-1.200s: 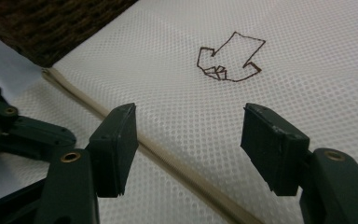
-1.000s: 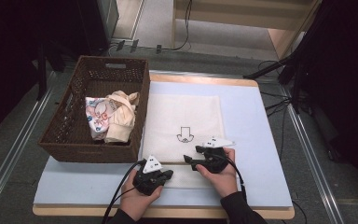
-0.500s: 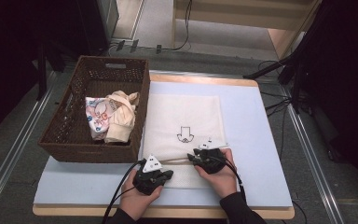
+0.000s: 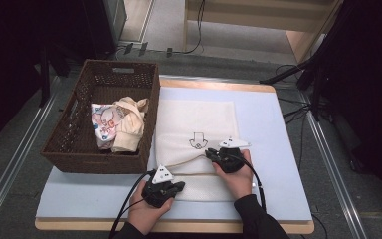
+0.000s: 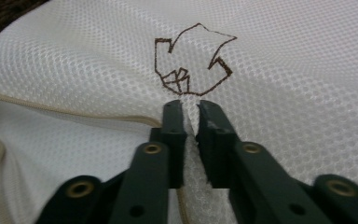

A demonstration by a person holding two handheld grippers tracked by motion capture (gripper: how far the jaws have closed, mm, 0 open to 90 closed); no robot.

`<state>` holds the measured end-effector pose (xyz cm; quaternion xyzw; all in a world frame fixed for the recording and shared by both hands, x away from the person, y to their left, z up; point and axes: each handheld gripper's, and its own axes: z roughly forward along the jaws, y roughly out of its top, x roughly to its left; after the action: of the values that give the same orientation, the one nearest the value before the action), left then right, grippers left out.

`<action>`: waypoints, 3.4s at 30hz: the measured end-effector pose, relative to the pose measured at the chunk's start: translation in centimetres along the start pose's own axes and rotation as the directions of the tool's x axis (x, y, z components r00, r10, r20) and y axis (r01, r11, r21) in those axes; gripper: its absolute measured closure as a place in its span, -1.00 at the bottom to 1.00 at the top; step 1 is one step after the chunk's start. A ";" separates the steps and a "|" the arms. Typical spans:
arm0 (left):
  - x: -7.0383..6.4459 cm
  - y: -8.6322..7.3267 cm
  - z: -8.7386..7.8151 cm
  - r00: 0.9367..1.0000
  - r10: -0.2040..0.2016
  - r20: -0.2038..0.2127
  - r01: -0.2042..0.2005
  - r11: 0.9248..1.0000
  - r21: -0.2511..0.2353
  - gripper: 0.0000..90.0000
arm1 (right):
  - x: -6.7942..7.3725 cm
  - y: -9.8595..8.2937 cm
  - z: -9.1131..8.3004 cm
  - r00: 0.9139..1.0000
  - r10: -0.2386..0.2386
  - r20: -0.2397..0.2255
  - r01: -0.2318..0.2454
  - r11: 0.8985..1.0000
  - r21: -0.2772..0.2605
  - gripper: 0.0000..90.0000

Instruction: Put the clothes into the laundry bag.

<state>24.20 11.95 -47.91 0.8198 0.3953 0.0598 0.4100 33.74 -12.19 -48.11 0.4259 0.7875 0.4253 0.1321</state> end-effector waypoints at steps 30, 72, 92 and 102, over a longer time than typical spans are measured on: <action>-0.1 0.1 0.0 1.000 0.009 -0.010 -0.009 1.000 0.007 1.00 | 1.2 -0.1 -1.8 0.998 -0.026 0.059 0.024 0.999 0.032 0.96; -0.4 5.5 -4.2 0.995 0.046 0.085 -0.032 0.986 -0.165 -0.44 | 0.3 0.9 -4.5 0.997 0.062 -0.040 -0.067 0.991 -0.116 0.93; 3.2 10.9 -8.1 0.996 0.055 0.076 -0.037 0.974 -0.222 -0.99 | 0.4 0.6 -4.5 0.996 0.065 -0.055 -0.071 0.992 -0.108 0.92; 7.7 13.0 -10.6 1.000 -0.027 0.009 0.028 0.959 -0.283 -0.99 | 0.4 0.6 -4.5 0.996 0.066 -0.054 -0.072 0.992 -0.107 0.92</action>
<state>32.70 19.34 -33.39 0.7473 0.3930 0.1079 0.5248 31.29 -14.16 -44.87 0.4342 0.7510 0.4827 0.1203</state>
